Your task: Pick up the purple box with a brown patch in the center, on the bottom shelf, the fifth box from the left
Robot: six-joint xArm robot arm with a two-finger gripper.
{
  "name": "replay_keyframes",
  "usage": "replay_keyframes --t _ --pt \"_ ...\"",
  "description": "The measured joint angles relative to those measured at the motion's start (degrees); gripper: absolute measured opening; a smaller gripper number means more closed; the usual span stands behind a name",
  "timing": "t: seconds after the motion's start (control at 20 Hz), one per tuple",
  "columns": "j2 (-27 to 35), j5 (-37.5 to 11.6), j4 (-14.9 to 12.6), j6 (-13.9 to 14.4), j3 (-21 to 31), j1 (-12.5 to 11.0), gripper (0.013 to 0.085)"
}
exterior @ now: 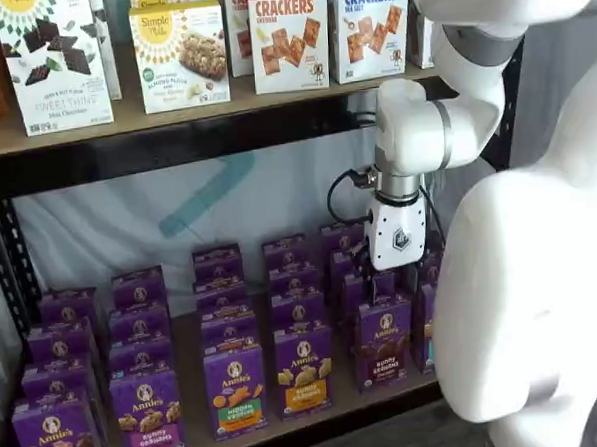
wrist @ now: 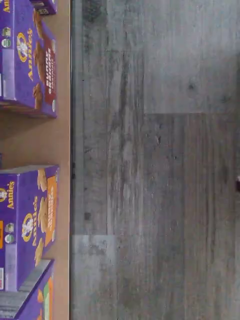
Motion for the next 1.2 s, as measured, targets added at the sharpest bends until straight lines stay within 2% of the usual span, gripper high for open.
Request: replay_keyframes --t 0.4,0.7,0.9,1.0,1.2 --pt "8.7 -4.2 -0.1 -1.6 -3.5 -1.5 0.0850" --pt "15.0 -7.0 2.4 -4.5 -6.6 -2.3 0.0850" --pt "18.9 -7.7 2.7 -5.3 -8.8 -2.7 0.0850" --pt "20.5 -8.7 2.6 -5.4 -9.6 -2.8 0.0850" --pt "22.6 -10.9 -0.2 -3.4 -10.8 -3.2 0.0850"
